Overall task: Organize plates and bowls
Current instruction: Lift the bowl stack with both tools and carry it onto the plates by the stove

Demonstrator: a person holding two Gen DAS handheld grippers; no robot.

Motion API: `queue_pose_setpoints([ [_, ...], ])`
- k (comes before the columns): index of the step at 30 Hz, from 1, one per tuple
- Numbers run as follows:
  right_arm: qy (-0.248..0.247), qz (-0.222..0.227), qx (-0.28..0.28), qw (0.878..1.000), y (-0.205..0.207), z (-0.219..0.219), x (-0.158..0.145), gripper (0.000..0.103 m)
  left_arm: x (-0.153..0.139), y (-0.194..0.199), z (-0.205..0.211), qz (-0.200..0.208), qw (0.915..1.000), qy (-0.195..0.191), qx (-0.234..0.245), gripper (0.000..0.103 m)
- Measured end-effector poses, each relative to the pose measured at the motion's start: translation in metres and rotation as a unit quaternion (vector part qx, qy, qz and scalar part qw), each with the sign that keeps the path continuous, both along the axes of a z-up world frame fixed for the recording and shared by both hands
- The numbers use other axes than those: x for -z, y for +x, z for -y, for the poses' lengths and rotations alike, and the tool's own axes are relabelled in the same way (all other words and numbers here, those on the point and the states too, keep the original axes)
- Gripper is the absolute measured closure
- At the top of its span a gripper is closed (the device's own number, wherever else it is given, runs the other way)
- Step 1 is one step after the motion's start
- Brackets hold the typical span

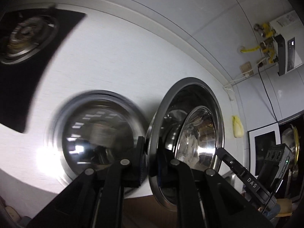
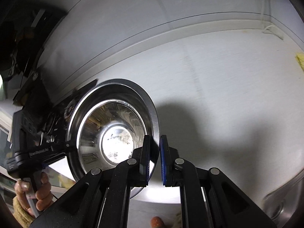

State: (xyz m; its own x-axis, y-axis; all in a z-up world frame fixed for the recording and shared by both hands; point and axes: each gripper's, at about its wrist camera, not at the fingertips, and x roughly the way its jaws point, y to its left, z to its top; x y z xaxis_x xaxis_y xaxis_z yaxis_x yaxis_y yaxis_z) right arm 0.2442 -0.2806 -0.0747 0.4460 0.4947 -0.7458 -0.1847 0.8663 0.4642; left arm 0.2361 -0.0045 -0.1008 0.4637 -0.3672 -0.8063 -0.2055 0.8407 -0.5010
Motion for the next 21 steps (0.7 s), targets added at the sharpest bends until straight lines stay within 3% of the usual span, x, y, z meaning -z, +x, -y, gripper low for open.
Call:
queue_pose_setpoints([
  [5,0.005,0.0,0.003,1.0,-0.021,-0.053,-0.006,0.094,-0.014,-0.022,-0.059,0.004,0.9998,-0.005,-0.017,0.093],
  [9,-0.002,0.008,-0.007,1.0,-0.032,-0.077,-0.016,0.094,-0.014,-0.039,-0.082,0.001,0.9995,-0.016,-0.028,0.093],
  [16,-0.022,-0.006,-0.018,1.0,-0.027,-0.09,0.005,0.094,0.029,-0.046,-0.073,-0.025,0.9983,-0.023,-0.047,0.093],
  [21,-0.022,-0.022,-0.024,0.999,-0.016,-0.089,0.038,0.094,0.058,-0.045,-0.07,-0.035,0.9974,-0.023,-0.059,0.093],
])
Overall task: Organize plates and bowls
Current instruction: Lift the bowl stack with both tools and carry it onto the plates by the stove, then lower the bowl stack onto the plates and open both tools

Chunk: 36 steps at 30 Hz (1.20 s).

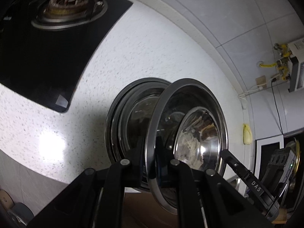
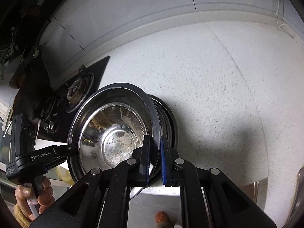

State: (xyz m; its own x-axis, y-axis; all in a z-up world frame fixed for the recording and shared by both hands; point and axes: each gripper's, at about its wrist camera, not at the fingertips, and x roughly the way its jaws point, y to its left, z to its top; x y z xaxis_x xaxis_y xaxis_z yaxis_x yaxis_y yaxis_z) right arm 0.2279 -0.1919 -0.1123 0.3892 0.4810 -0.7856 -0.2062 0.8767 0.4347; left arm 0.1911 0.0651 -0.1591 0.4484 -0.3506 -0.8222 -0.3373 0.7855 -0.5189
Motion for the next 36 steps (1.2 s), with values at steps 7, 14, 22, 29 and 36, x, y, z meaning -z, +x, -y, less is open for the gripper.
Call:
queue_pose_setpoints([
  [7,0.0,-0.004,-0.008,1.0,0.009,-0.004,0.014,0.094,0.015,0.004,0.004,-0.003,0.9998,0.015,-0.008,0.093],
  [14,-0.001,-0.009,-0.015,1.0,0.015,-0.007,0.021,0.093,0.028,0.014,0.0,-0.012,0.9997,0.015,-0.017,0.093],
  [22,-0.005,-0.012,-0.017,1.0,0.021,-0.014,0.031,0.093,0.033,0.021,-0.002,-0.008,0.9995,0.024,-0.019,0.093],
  [29,-0.003,-0.008,-0.017,1.0,0.02,-0.015,0.036,0.093,0.024,0.025,0.001,0.012,0.9983,0.057,-0.007,0.092],
  [36,-0.021,0.019,-0.013,1.0,0.01,-0.016,0.026,0.092,-0.002,0.016,0.005,0.048,0.99,0.132,-0.003,0.092],
])
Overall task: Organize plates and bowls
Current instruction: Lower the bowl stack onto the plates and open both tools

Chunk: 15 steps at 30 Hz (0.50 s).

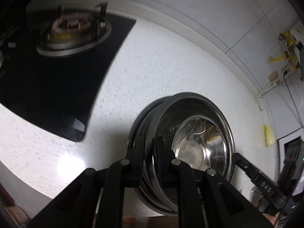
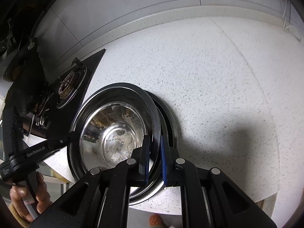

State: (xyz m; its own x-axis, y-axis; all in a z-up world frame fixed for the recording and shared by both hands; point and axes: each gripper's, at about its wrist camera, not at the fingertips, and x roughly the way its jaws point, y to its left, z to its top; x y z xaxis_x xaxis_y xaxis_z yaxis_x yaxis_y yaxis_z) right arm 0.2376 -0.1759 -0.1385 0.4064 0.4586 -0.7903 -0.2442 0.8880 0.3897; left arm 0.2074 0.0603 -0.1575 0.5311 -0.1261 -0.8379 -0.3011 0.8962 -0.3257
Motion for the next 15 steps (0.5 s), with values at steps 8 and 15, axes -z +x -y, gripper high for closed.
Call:
queue_pose_setpoints([
  [8,-0.015,0.06,0.007,0.998,-0.035,0.004,-0.027,0.078,-0.039,-0.035,0.036,0.057,0.9917,0.108,0.042,0.092],
  [15,-0.028,0.102,0.027,0.994,-0.079,0.023,-0.049,0.063,-0.058,-0.083,0.07,0.102,0.984,0.126,0.075,0.091],
])
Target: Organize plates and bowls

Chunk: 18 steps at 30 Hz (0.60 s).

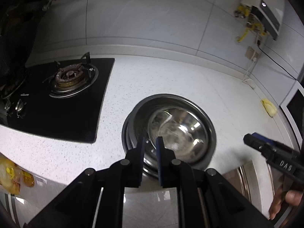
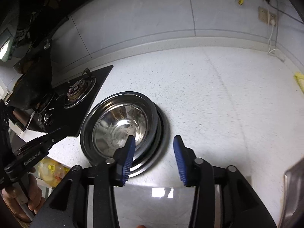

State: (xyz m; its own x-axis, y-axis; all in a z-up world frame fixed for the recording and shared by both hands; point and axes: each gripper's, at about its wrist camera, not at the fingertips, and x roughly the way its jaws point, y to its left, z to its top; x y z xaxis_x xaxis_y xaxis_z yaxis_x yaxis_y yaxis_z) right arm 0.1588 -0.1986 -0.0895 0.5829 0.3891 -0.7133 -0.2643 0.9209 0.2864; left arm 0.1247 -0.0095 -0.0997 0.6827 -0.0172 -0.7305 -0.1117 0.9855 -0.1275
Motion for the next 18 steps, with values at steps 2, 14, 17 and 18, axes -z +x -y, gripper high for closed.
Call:
queue_pose_setpoints([
  [2,-0.009,0.008,0.005,1.0,-0.014,0.008,-0.005,0.057,-0.003,-0.014,0.005,0.002,1.0,-0.003,0.007,0.091],
  [14,-0.07,0.057,0.053,0.995,-0.081,0.053,-0.027,0.034,-0.017,-0.089,0.035,0.012,0.9994,0.01,0.03,0.091],
  [17,-0.082,0.067,0.061,0.992,-0.095,0.064,-0.033,0.03,-0.025,-0.103,0.037,0.024,0.9991,0.011,0.034,0.091],
  [18,-0.086,0.069,0.064,0.992,-0.098,0.068,-0.036,0.029,-0.028,-0.107,0.037,0.028,0.999,0.01,0.034,0.091],
])
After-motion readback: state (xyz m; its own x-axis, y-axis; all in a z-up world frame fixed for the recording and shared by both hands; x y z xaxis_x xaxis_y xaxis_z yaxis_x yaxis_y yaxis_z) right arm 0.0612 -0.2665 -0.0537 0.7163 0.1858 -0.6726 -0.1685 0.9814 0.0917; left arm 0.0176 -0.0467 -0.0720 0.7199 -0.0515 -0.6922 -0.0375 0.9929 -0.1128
